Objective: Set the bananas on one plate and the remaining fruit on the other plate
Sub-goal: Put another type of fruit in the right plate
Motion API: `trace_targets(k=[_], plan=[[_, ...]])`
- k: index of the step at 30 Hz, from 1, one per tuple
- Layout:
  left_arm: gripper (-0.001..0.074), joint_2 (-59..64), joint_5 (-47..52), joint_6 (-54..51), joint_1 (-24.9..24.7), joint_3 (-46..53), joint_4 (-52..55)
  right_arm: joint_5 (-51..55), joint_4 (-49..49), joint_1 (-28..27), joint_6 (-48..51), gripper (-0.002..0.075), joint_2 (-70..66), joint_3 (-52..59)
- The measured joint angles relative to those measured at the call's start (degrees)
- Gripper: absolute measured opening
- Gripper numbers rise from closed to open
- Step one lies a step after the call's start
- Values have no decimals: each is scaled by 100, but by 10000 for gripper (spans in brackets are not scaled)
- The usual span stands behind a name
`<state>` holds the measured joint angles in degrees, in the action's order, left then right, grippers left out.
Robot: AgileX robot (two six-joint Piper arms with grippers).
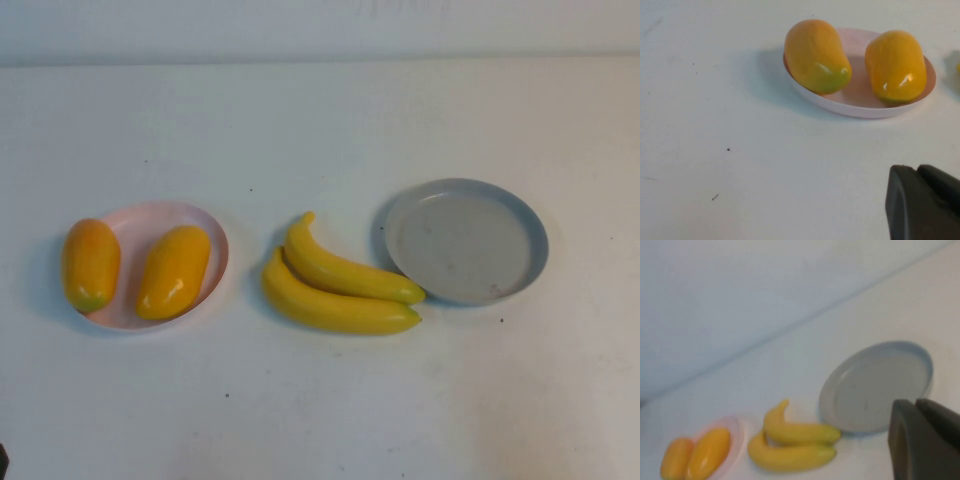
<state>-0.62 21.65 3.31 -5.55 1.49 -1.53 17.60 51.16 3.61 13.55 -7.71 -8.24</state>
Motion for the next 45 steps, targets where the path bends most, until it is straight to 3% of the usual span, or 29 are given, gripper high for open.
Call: trace_targets(k=[8, 14, 23, 27, 35, 45], plan=[[-4, 0, 0, 0, 0, 0, 0, 2533, -1388, 0, 455, -17, -2837, -2060], [-4, 0, 0, 0, 0, 0, 0, 2707, -1595, 51, 1183, -17, -4581, -3133], [-4, 0, 0, 0, 0, 0, 0, 2476, -2472, 1874, 1450, -8, -6846, -4932], [-4, 0, 0, 0, 0, 0, 0, 2503, -3098, 2436, 1479, 67, -7772, -5891], [-4, 0, 0, 0, 0, 0, 0, 2668, -3298, 2992, 2015, 355, -9335, -7355], [-4, 0, 0, 0, 0, 0, 0, 2658, -3371, 3133, 2483, 393, -10599, -8175]])
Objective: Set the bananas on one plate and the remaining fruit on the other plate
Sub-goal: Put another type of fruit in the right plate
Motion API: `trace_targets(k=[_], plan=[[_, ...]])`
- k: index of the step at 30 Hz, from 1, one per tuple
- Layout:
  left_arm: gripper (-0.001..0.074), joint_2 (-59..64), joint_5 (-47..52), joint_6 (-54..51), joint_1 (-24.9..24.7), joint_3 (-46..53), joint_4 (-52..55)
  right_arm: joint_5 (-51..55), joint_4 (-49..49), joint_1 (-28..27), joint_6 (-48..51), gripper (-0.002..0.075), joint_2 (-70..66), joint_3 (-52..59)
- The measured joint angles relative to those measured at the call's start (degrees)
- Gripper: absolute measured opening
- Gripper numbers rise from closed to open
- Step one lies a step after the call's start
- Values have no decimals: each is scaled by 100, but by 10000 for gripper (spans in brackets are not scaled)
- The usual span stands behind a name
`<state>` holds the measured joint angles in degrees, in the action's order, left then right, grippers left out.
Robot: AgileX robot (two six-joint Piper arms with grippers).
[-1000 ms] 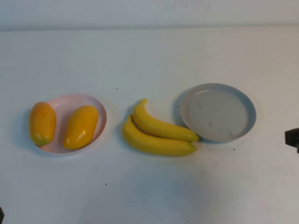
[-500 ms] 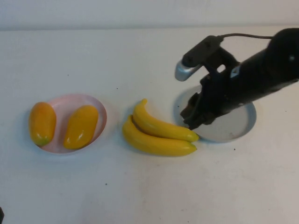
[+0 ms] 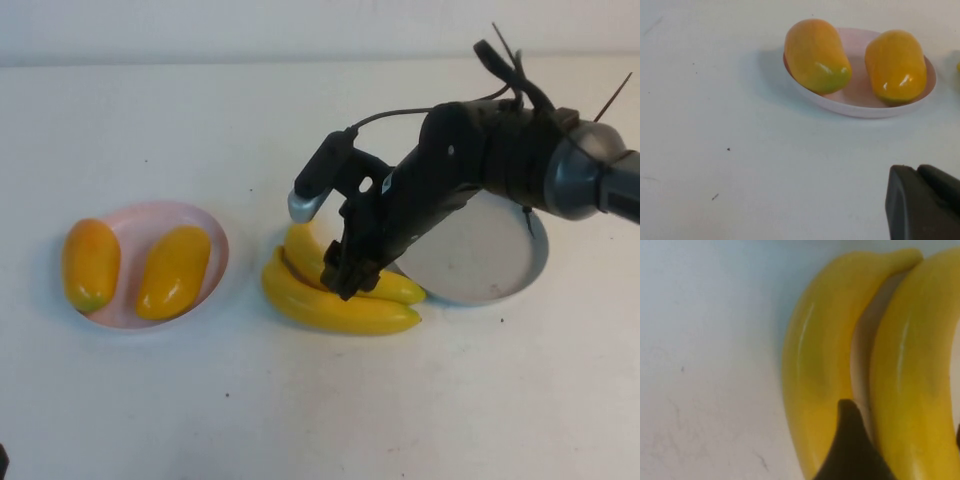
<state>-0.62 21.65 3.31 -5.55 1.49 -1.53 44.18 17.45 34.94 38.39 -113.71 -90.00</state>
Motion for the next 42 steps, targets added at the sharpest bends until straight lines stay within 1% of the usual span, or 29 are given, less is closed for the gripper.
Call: trace_targets(k=[5, 11, 22, 25, 28, 31, 34, 37, 42], plan=[[-4, 0, 0, 0, 0, 0, 0, -61, -262, 0, 36, 394, -396, -188], [-4, 0, 0, 0, 0, 0, 0, -465, -447, 0, 45, 394, -555, -235], [-4, 0, 0, 0, 0, 0, 0, -694, -491, -10, 45, 391, -801, -239], [-4, 0, 0, 0, 0, 0, 0, -694, -483, -10, 45, 365, -875, -239], [-4, 0, 0, 0, 0, 0, 0, -694, -453, -10, 45, 320, -875, -249], [-4, 0, 0, 0, 0, 0, 0, -694, -417, -10, 30, 315, -709, -254], [-4, 0, 0, 0, 0, 0, 0, -730, -388, -45, -380, 315, -329, -219], [-4, 0, 0, 0, 0, 0, 0, -881, -388, -182, -1094, 315, 200, 10], [-4, 0, 0, 0, 0, 0, 0, -1057, -577, -789, -2508, 315, 813, 675]])
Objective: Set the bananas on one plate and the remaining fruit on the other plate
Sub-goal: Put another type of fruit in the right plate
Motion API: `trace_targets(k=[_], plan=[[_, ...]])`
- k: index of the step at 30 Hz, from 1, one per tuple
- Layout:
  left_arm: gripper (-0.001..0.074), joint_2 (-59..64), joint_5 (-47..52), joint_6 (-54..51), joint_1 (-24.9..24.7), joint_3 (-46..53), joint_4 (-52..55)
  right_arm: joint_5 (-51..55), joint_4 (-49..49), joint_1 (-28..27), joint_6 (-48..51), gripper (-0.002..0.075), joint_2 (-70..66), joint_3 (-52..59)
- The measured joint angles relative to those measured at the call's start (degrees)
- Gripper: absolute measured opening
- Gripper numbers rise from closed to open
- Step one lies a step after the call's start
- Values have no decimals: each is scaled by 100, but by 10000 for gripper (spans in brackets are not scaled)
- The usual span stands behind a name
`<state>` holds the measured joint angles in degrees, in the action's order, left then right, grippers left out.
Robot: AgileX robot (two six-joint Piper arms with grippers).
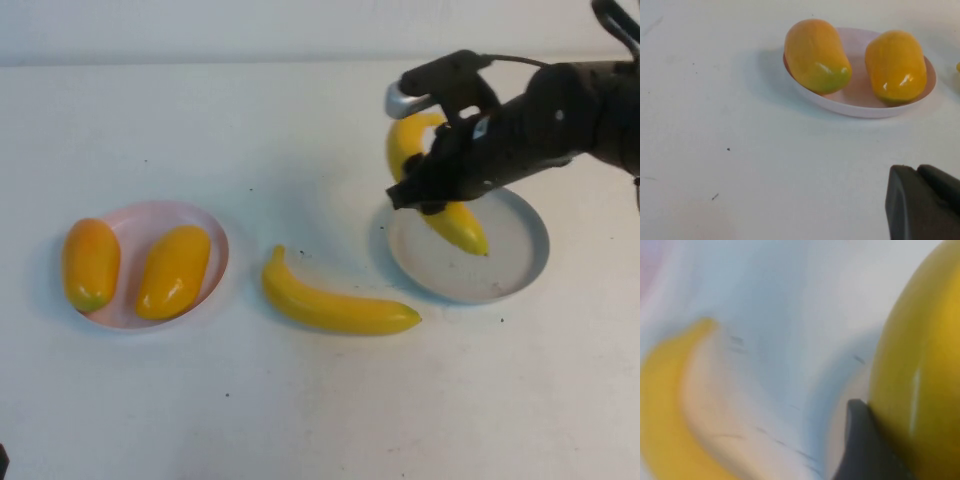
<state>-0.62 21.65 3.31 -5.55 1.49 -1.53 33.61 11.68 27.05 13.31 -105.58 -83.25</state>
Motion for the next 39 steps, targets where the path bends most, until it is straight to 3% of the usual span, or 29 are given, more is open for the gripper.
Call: trace_targets(k=[6, 14, 21, 28, 32, 39], plan=[[-4, 0, 0, 0, 0, 0, 0, 37, -259, -556, -512, 314, -102, 403], [-4, 0, 0, 0, 0, 0, 0, 104, -470, -715, -547, 316, -616, 408], [-4, 0, 0, 12, 0, 0, 0, 257, -620, -715, -559, 441, -669, 408], [-4, 0, 0, 12, 0, 0, 0, 346, -649, -660, -473, 471, 23, 408], [-4, 0, 0, 12, 0, 0, 0, 606, -412, -284, 835, 470, 447, 408], [-4, 0, 0, 12, 0, 0, 0, 1094, 942, 644, 3787, 439, 400, 408]])
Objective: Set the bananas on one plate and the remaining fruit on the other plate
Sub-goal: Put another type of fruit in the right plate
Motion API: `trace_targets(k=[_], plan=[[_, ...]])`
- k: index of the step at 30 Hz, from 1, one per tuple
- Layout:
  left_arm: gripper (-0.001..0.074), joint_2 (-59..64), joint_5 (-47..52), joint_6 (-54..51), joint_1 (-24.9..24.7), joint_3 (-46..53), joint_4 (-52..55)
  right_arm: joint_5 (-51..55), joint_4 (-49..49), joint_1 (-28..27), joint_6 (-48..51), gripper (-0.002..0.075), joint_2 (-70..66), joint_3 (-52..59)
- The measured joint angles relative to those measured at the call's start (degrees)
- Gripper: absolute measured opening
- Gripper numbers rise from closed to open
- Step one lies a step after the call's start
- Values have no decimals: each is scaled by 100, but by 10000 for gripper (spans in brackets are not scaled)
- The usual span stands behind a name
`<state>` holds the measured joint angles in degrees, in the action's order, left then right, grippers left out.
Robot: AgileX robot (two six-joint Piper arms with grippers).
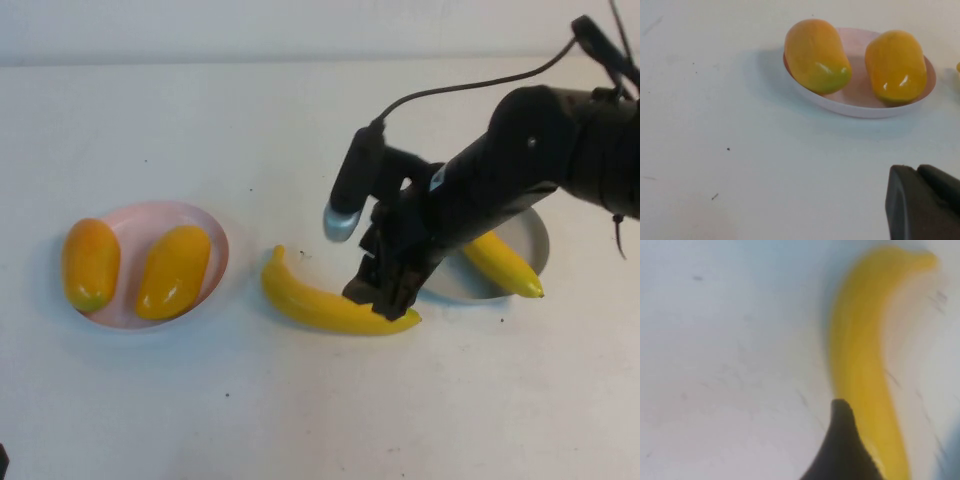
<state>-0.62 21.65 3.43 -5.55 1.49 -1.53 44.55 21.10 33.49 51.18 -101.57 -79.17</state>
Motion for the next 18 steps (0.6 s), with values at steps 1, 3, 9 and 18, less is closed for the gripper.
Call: trace_targets(k=[1, 3, 9, 18], plan=[[-4, 0, 0, 0, 0, 0, 0, -22, 110, 101, 233, 435, -53, 0], [-4, 0, 0, 0, 0, 0, 0, -108, 226, 236, 514, 432, -177, 0], [-4, 0, 0, 0, 0, 0, 0, -137, 231, 303, 835, 430, -770, -133], [-4, 0, 0, 0, 0, 0, 0, -364, 242, 303, 847, 429, -1234, -380]])
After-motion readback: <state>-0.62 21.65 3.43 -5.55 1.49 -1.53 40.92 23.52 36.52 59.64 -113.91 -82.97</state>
